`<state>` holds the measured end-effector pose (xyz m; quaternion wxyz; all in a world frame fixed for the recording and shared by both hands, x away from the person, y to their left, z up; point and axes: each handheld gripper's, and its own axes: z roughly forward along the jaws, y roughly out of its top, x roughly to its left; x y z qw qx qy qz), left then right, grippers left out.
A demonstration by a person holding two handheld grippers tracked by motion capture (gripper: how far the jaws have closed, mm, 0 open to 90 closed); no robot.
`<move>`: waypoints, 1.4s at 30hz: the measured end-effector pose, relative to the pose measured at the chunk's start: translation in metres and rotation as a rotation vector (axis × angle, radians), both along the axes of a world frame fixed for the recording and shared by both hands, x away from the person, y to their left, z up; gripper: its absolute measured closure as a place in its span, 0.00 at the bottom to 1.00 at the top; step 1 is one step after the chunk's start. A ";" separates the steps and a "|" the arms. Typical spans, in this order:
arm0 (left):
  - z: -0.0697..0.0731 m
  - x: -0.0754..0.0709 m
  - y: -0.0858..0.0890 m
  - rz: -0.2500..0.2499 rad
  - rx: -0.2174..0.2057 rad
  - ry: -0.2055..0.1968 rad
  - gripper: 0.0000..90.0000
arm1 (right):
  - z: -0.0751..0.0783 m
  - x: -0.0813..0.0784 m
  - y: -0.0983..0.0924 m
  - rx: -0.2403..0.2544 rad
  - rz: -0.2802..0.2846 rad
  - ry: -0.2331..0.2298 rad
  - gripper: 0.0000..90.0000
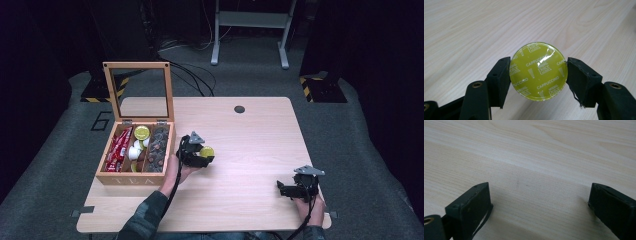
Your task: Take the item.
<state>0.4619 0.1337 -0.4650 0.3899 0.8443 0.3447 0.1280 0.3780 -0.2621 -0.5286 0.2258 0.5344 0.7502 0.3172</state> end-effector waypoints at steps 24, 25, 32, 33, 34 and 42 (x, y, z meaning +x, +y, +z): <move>-0.007 0.026 -0.035 -0.021 0.020 0.075 0.42 | 0.000 0.000 0.000 0.001 -0.003 -0.005 0.04; -0.009 0.027 -0.037 -0.025 0.024 0.089 0.42 | 0.000 0.000 0.000 0.001 -0.002 -0.005 0.04; -0.014 0.033 -0.043 -0.039 0.054 0.117 0.42 | 0.000 -0.001 0.000 0.002 -0.002 -0.006 0.04; -0.014 0.035 -0.043 -0.042 0.056 0.125 0.42 | 0.000 -0.001 0.000 0.000 0.000 -0.006 0.05; -0.014 0.035 -0.043 -0.042 0.056 0.125 0.42 | 0.000 -0.001 0.000 0.000 0.000 -0.006 0.04; -0.019 0.038 -0.049 -0.037 0.078 0.140 0.42 | 0.000 -0.001 0.000 0.005 -0.001 -0.006 0.05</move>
